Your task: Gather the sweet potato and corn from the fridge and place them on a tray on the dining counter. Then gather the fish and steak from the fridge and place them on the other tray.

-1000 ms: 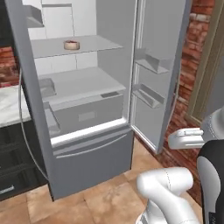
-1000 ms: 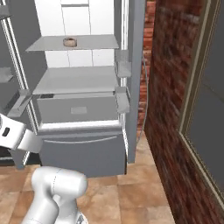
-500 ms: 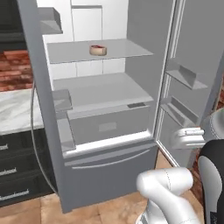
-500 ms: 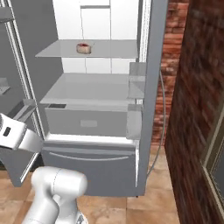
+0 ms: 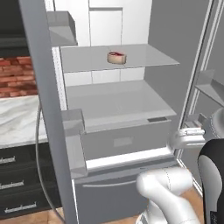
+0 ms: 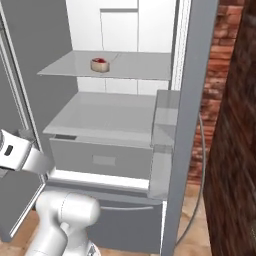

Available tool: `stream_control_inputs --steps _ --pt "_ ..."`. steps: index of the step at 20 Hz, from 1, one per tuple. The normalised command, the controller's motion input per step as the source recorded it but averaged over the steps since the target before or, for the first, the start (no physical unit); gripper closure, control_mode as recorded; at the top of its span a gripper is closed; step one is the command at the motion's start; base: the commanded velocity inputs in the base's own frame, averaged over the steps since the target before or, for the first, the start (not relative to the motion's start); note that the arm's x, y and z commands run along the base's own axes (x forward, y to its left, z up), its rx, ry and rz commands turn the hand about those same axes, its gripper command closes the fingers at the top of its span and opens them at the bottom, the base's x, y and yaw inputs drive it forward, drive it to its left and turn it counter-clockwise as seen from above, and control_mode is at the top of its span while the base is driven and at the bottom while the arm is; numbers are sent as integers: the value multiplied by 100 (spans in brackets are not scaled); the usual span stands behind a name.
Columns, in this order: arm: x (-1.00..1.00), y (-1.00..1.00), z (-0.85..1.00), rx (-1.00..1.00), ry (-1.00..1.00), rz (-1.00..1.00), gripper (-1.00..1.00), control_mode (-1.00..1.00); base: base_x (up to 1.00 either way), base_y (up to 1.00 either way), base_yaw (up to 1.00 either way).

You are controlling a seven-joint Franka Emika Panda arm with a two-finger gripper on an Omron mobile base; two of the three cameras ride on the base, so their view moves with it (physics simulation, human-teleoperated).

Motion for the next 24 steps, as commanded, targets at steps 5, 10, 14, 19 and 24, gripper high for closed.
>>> stream_control_inputs --steps 5,10,14,19,24 --pt "0 0 0 0 0 0 -100 100 55 -22 17" --pt "0 0 0 0 0 0 -100 100 48 -32 12" --pt "0 0 0 0 0 0 -100 100 55 -34 13" --pt "0 0 0 0 0 0 -100 100 63 -30 11" --pt "0 0 0 0 0 0 -100 100 65 -15 6"
